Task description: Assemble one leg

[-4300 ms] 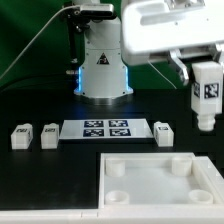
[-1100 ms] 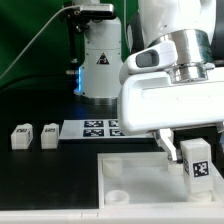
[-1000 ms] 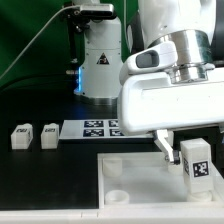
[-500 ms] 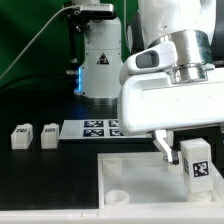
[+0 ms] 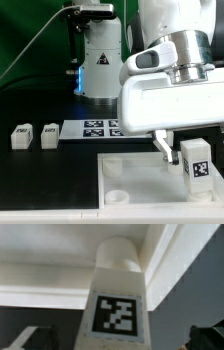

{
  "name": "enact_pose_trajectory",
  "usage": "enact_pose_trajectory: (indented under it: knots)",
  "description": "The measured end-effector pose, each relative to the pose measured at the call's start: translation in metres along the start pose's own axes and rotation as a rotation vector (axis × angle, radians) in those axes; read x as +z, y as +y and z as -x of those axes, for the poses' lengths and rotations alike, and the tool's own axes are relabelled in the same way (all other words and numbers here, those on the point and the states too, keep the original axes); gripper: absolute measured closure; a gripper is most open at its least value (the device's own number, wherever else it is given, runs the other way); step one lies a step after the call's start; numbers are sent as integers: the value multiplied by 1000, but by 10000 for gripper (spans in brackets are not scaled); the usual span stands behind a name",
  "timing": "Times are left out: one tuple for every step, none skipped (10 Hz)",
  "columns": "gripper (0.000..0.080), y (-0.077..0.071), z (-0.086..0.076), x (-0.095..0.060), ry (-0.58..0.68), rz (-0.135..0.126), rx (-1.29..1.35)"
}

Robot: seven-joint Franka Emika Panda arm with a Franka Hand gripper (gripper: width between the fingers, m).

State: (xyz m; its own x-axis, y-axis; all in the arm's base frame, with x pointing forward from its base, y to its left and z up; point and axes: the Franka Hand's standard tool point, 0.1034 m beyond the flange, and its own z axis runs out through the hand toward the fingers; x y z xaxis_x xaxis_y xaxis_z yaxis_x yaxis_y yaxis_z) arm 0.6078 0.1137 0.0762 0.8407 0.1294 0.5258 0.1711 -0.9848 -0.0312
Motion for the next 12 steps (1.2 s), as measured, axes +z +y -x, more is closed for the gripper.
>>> enact_pose_trajectory:
  knots:
    - [151,-3,-4,-6,-71,-13,5]
    - [151,-5,-14,-13,-85,-19,4]
    - [151,-6,-9,-12,-187,-35,5]
    - [151,-5,-11,-12,-272,-47,9]
    - [151,-6,-10,-14,-376,-63,11]
    - [151,-7,-7,-13,-481,-81,12]
    - [151,-8,-8,-10,-528,-90,13]
    - [151,-10,-2,-10,-616,-105,14]
    - [151,-9,-5,-8,-654,-114,16]
    - [151,-5,-12,-2,-608,-107,17]
    - [151,0,-8,1,-600,-104,20]
    - [151,3,-6,4,-601,-98,38]
